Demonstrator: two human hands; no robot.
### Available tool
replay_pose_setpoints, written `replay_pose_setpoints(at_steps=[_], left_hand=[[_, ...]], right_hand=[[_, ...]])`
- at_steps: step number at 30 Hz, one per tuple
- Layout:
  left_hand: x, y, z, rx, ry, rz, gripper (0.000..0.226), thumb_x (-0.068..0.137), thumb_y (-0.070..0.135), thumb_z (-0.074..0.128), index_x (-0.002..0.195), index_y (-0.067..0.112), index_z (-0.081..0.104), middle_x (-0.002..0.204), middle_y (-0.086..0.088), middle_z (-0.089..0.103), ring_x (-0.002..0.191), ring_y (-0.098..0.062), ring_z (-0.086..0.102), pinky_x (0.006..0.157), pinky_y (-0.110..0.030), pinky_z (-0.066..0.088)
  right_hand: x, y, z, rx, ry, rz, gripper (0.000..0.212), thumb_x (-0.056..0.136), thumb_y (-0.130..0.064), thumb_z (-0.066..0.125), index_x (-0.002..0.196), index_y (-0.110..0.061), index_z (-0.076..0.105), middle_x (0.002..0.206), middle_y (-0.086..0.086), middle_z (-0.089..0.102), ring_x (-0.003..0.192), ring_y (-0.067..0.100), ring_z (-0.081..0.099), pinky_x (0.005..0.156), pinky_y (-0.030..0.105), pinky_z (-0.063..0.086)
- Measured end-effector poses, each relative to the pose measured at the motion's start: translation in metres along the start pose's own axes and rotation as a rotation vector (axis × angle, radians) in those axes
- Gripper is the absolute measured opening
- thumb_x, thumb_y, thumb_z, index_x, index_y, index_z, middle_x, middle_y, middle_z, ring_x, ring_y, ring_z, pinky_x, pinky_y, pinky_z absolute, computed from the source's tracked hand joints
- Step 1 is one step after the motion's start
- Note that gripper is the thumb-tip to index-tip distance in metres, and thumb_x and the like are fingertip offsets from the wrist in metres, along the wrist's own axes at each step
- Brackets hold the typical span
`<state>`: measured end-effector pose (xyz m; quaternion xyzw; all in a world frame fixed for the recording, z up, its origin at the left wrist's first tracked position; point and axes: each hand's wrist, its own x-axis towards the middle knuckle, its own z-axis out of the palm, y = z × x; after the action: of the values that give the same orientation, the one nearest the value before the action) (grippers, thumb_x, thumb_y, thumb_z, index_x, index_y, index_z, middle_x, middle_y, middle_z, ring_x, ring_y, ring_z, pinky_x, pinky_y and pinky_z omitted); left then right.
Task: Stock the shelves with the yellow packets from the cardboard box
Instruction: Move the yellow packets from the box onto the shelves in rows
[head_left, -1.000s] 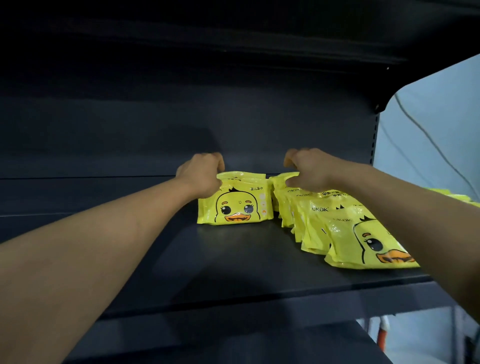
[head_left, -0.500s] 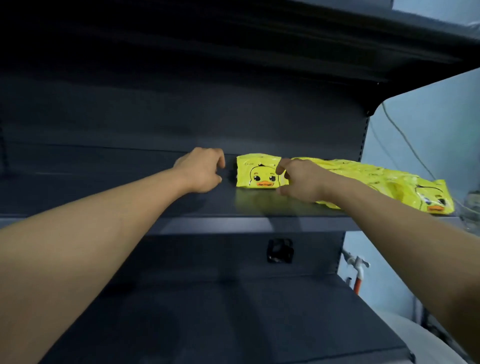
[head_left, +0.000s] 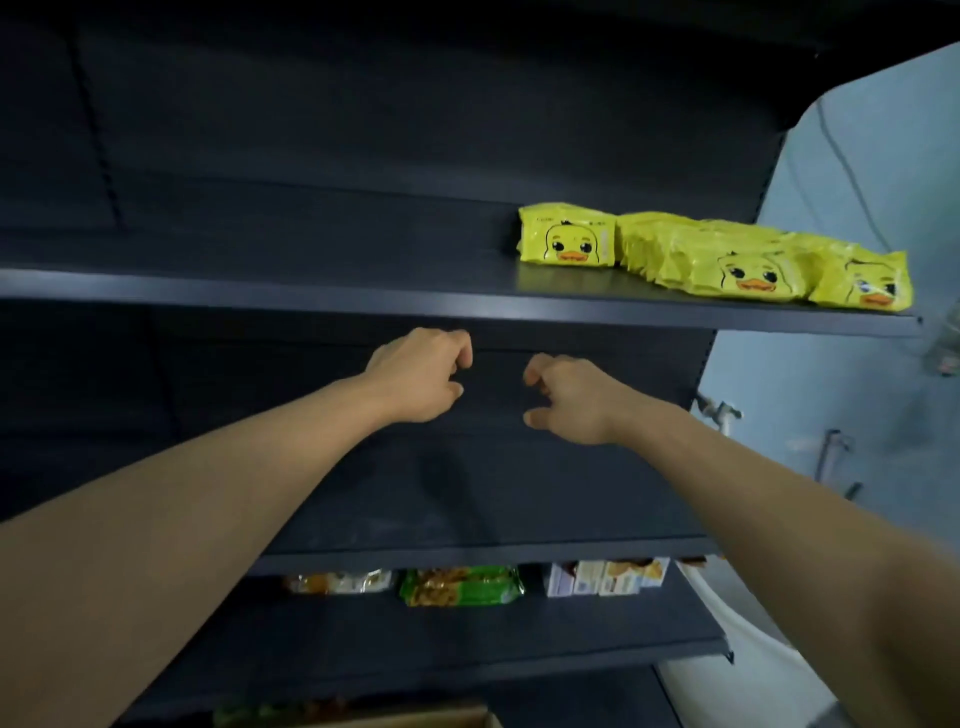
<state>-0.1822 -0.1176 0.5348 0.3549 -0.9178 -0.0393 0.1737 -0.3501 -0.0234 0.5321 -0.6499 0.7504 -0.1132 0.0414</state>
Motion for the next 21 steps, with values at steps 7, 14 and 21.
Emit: replay_pose_setpoints(at_steps=[7, 14, 21], left_hand=[[-0.049, -0.025, 0.083, -0.007, -0.253, -0.142, 0.025, 0.089, 0.022, 0.059, 0.114, 0.022, 0.053, 0.114, 0.004, 0.057, 0.101, -0.016, 0.054, 0.081, -0.035, 0.049], [-0.114, -0.05, 0.17, -0.03, -0.488, -0.352, 0.028, 0.09, 0.025, 0.059, 0.116, 0.023, 0.051, 0.121, 0.002, 0.055, 0.107, -0.018, 0.054, 0.09, -0.039, 0.049], [-0.189, -0.069, 0.25, -0.079, -0.644, -0.508, 0.027, 0.089, 0.024, 0.061, 0.115, 0.023, 0.054, 0.121, 0.001, 0.058, 0.11, -0.018, 0.056, 0.091, -0.038, 0.05]], right_hand=[[-0.015, 0.015, 0.083, 0.06, -0.22, -0.027, 0.048, 0.091, -0.029, 0.058, 0.131, -0.012, 0.038, 0.132, 0.012, 0.041, 0.117, 0.026, 0.044, 0.096, 0.033, 0.04], [-0.033, 0.036, 0.185, 0.13, -0.441, -0.048, 0.048, 0.092, -0.026, 0.057, 0.134, -0.01, 0.038, 0.134, 0.012, 0.043, 0.119, 0.028, 0.045, 0.1, 0.039, 0.041], [-0.067, 0.05, 0.291, 0.138, -0.696, -0.024, 0.046, 0.092, -0.028, 0.056, 0.131, -0.011, 0.041, 0.131, 0.012, 0.048, 0.116, 0.029, 0.051, 0.095, 0.036, 0.046]])
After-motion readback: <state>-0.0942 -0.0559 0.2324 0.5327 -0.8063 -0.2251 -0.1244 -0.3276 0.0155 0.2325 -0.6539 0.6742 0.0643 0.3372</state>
